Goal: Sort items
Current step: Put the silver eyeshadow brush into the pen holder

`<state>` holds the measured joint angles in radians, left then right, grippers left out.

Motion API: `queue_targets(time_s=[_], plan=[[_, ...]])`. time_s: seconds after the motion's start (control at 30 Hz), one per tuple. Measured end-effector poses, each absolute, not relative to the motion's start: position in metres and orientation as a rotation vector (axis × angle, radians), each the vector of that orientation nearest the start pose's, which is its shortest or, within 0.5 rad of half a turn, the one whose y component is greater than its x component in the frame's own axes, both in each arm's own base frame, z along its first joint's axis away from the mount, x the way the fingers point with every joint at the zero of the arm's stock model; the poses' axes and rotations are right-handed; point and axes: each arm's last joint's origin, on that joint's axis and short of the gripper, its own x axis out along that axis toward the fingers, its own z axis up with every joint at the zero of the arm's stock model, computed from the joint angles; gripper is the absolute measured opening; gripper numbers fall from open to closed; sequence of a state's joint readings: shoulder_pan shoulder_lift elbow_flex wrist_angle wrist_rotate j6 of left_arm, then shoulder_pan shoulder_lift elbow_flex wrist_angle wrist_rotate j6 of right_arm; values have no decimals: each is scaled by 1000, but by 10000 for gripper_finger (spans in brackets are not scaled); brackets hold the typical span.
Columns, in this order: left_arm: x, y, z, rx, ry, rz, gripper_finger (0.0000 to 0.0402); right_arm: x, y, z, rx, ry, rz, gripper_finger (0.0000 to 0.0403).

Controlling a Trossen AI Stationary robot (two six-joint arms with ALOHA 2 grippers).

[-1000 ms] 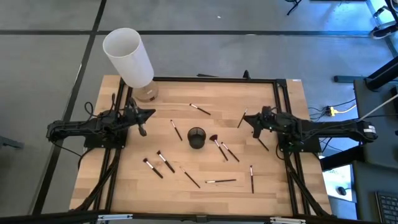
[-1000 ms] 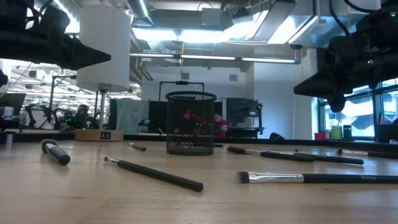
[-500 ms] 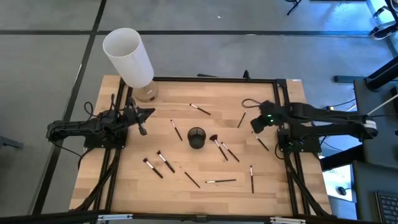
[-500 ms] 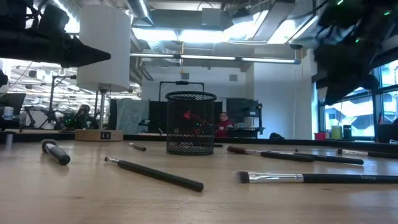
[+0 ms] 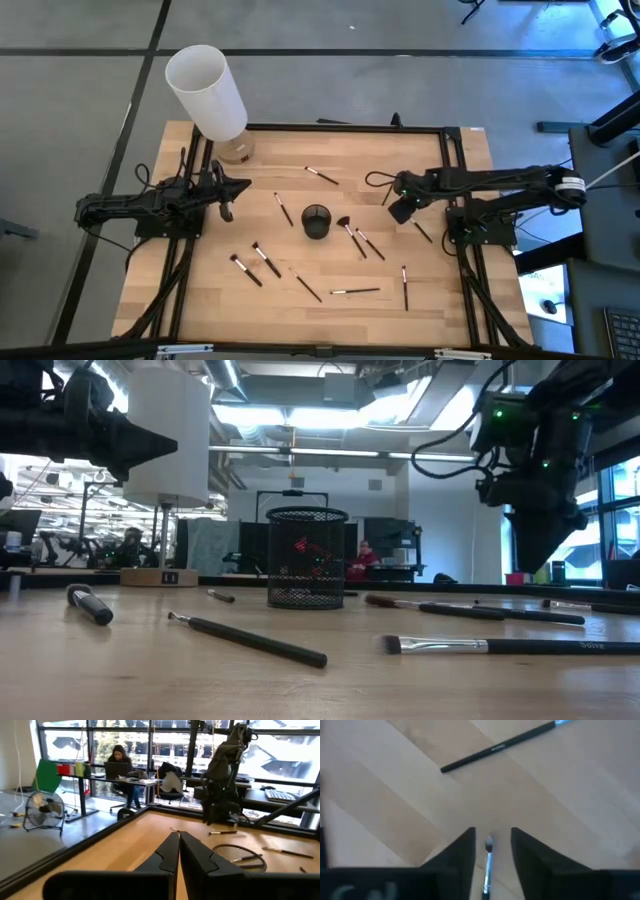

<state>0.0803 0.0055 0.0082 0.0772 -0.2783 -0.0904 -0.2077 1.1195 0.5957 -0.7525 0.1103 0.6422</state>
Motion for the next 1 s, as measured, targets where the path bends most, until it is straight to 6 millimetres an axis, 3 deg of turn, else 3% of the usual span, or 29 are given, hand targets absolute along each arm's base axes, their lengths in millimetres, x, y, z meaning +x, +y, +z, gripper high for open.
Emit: queue_targets(time_s=[0.1,0.23,0.8,1.0], plan=[[95,16,173,-140,-100,353,11,172,-40,174,612,1189,-657,163],[95,16,173,-161,-100,352,11,175,-40,168,598,1228,-658,163],[96,16,170,-156,-76,354,12,190,-42,139,597,1369,-602,67],[96,16,171,-157,-78,367,13,191,-42,137,607,1376,-594,9]])
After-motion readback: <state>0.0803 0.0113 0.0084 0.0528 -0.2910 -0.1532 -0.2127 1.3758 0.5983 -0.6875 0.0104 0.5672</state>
